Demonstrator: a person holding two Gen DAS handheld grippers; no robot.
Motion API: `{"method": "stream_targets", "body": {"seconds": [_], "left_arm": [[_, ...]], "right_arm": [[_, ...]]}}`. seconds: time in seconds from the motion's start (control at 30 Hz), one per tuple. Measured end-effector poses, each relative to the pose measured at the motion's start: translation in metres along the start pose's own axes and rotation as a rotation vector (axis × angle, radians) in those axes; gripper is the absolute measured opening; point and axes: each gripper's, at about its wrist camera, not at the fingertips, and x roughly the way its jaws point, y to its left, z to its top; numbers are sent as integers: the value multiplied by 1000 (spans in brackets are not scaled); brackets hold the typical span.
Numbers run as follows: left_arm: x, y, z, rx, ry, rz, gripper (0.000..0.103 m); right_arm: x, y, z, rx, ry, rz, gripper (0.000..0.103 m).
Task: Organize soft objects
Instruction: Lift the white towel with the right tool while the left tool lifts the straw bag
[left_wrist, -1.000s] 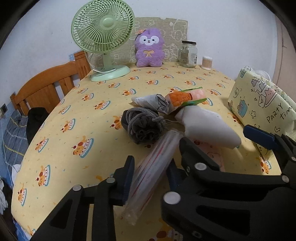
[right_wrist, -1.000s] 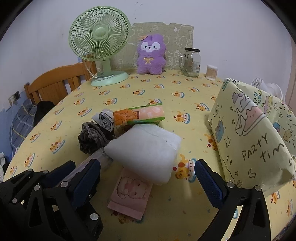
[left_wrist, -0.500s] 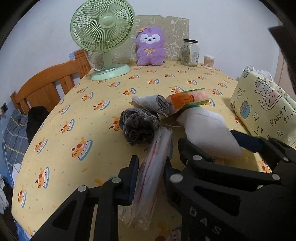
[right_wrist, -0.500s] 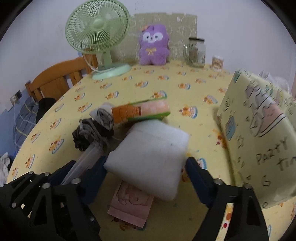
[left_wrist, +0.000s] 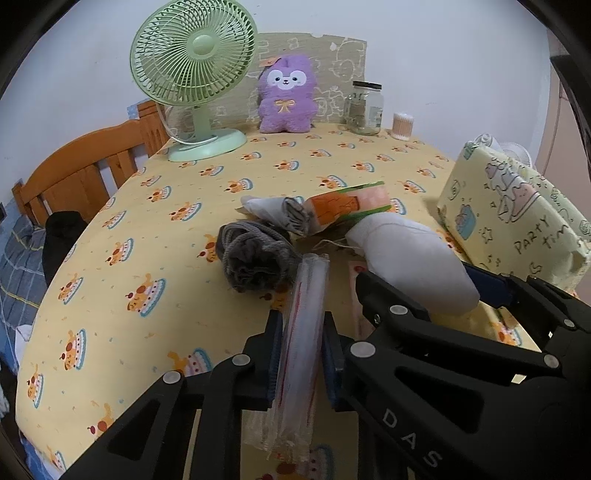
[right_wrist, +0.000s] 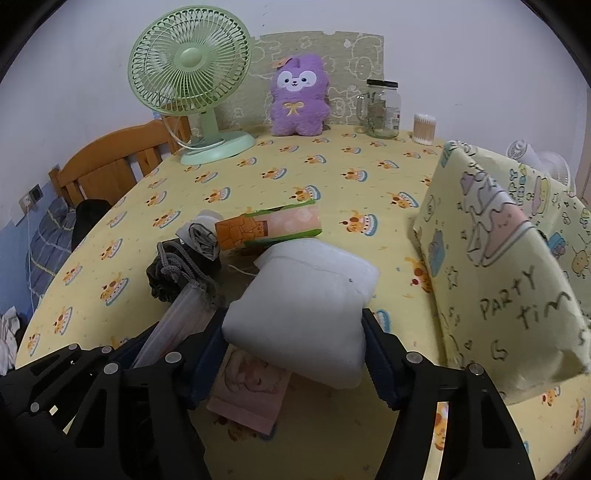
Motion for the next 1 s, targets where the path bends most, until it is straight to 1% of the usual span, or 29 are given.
{"method": "stream_targets", "body": {"seconds": [0.1, 0.17, 0.5, 0.73, 0.83, 1.0], "left_arm": [[-2, -2, 0, -14, 8, -30, 17], [-5, -4, 1, -16, 6, -34, 17], [-27, -11, 11, 6, -34, -15, 17], [-41, -15, 21, 16, -65, -18, 17], [-45, -17, 25, 17, -68, -36, 17], [-50, -23, 33, 27, -92, -35, 17]], "right_arm": [[-5, -3, 0, 8, -2, -3, 71], [-9, -5, 1, 11, -5, -6, 71], [-30, -9, 10, 16, -35, 0, 71], [-45, -12, 19, 21, -68, 4, 71], [-50, -13, 24, 22, -75, 6, 71], [-57, -17, 29, 25, -97, 8, 71]]}}
